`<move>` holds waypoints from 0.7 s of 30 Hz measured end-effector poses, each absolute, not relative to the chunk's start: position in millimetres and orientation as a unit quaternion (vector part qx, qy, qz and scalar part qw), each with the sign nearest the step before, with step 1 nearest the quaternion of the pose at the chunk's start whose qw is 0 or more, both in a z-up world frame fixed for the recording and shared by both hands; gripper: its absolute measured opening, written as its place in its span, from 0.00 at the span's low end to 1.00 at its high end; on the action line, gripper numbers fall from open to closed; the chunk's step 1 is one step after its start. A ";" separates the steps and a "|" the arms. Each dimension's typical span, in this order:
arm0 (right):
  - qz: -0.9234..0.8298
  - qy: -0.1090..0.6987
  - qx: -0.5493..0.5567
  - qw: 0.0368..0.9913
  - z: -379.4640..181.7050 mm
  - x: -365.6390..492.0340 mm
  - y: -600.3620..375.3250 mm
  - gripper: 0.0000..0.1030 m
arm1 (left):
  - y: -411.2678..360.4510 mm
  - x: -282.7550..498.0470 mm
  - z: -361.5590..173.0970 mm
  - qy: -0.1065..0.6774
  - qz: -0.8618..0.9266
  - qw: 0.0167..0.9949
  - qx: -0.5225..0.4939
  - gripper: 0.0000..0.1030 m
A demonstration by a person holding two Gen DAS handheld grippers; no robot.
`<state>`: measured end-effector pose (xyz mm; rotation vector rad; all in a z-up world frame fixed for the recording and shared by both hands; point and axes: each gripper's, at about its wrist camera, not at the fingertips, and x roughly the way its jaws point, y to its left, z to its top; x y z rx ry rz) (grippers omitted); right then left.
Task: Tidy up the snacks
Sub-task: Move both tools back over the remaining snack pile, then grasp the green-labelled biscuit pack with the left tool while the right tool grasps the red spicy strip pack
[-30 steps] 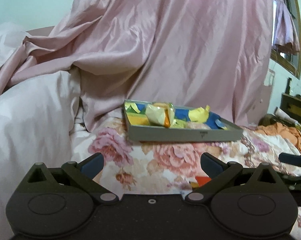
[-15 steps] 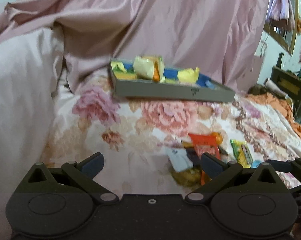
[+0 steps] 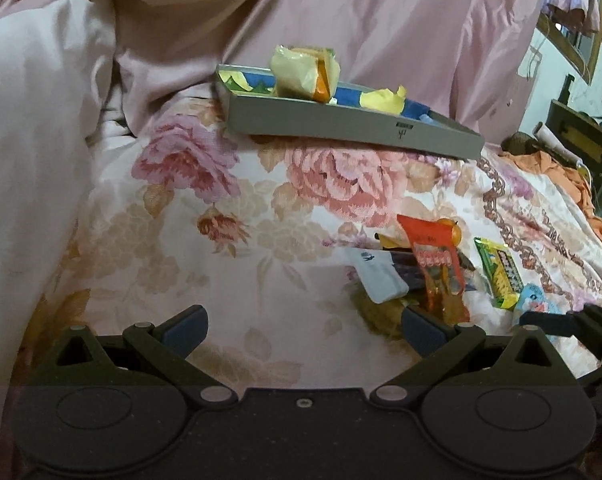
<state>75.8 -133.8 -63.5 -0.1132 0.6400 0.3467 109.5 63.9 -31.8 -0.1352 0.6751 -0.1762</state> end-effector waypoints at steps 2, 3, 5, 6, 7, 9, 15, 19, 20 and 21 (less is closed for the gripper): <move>0.176 0.316 -0.059 0.931 -64.8 80.1 -129.4 1.00 | 65.0 116.6 -34.8 0.332 -0.099 0.936 -0.056 0.99; 0.179 0.318 -0.060 0.929 -65.6 83.0 -126.9 1.00 | 65.5 120.3 -35.8 0.333 -0.105 0.936 -0.052 0.99; 0.183 0.326 -0.060 0.926 -67.4 89.3 -122.1 1.00 | 67.5 127.7 -38.0 0.332 -0.123 0.934 -0.046 0.99; 0.186 0.331 -0.058 0.923 -68.6 93.3 -119.9 1.00 | 68.0 130.7 -39.1 0.329 -0.131 0.934 -0.043 0.99; 0.188 0.336 -0.057 0.921 -69.8 96.8 -118.4 1.00 | 68.2 133.5 -40.2 0.327 -0.137 0.934 -0.040 0.99; 0.184 0.344 -0.057 0.919 -72.9 102.8 -115.6 1.00 | 68.6 137.6 -42.8 0.323 -0.145 0.934 -0.037 0.99; 0.166 0.347 -0.063 0.921 -80.5 112.9 -112.1 0.95 | 69.8 145.2 -48.8 0.323 -0.171 0.930 -0.045 0.99; 0.160 0.339 -0.066 0.925 -82.0 114.8 -114.0 0.86 | 65.1 149.2 -53.7 0.321 -0.199 0.926 -0.033 0.99; 0.162 0.334 -0.064 0.926 -81.7 113.9 -115.5 0.84 | 63.8 150.0 -54.8 0.319 -0.210 0.924 -0.027 0.99; 0.165 0.329 -0.064 0.928 -81.2 112.6 -117.5 0.78 | 61.4 151.1 -56.0 0.316 -0.222 0.922 -0.021 0.99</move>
